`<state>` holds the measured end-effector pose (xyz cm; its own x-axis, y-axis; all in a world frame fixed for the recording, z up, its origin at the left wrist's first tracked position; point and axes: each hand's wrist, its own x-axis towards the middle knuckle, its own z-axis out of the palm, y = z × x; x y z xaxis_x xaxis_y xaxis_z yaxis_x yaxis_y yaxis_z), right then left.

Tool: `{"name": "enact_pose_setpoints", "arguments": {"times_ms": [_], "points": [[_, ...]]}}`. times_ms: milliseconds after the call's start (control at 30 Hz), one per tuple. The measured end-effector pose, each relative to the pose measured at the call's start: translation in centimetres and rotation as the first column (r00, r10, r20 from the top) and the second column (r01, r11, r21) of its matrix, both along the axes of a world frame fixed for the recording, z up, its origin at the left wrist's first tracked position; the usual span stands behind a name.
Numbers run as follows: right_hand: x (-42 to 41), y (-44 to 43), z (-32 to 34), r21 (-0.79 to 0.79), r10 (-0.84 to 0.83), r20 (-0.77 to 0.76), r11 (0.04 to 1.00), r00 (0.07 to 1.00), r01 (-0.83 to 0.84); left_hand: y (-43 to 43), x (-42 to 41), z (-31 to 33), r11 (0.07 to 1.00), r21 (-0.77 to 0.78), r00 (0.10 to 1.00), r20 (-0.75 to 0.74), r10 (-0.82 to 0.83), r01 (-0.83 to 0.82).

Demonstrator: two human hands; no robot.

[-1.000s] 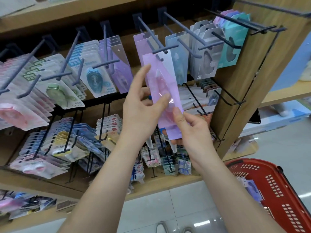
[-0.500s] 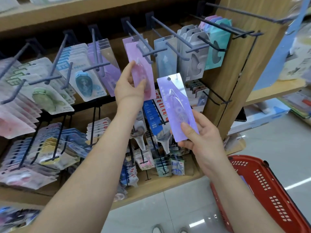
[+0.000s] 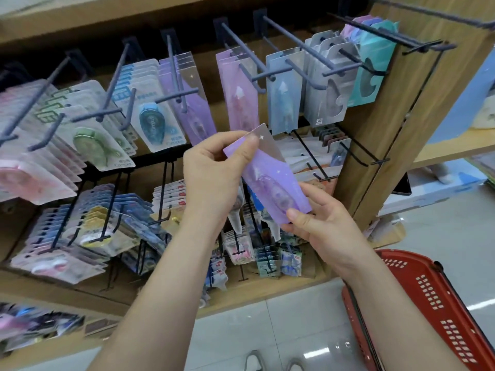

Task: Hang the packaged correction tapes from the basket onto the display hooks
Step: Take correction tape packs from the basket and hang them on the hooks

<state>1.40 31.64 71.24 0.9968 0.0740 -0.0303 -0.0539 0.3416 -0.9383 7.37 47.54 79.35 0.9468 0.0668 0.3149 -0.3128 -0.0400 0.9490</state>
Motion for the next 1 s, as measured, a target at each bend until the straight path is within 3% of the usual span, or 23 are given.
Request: {"name": "enact_pose_setpoints", "arguments": {"times_ms": [133,233,333,633,1000], "points": [[0.4,1.5,0.7,-0.024,0.032,-0.094,0.999,0.995,-0.034,1.2,-0.6,0.1,0.991,-0.057,0.991,0.055,0.120,-0.117],[1.1,2.7,1.4,-0.208,0.057,-0.064,0.976,0.996,-0.069,2.5,-0.5,0.6,0.974,-0.122,0.979,0.050,0.199,-0.192],[1.7,4.1,2.2,-0.262,0.046,-0.003,0.964,0.999,-0.045,3.6,-0.3,1.2,0.969,-0.113,0.970,0.080,0.228,-0.219],[2.9,6.7,3.4,-0.029,-0.080,-0.087,0.997,0.993,0.078,4.4,1.8,3.0,0.965,-0.055,0.940,0.215,0.264,-0.258],[2.8,8.1,2.9,0.133,-0.087,-0.184,0.985,0.979,0.113,5.6,3.2,3.2,0.991,-0.055,0.983,0.132,0.131,-0.125]]}}
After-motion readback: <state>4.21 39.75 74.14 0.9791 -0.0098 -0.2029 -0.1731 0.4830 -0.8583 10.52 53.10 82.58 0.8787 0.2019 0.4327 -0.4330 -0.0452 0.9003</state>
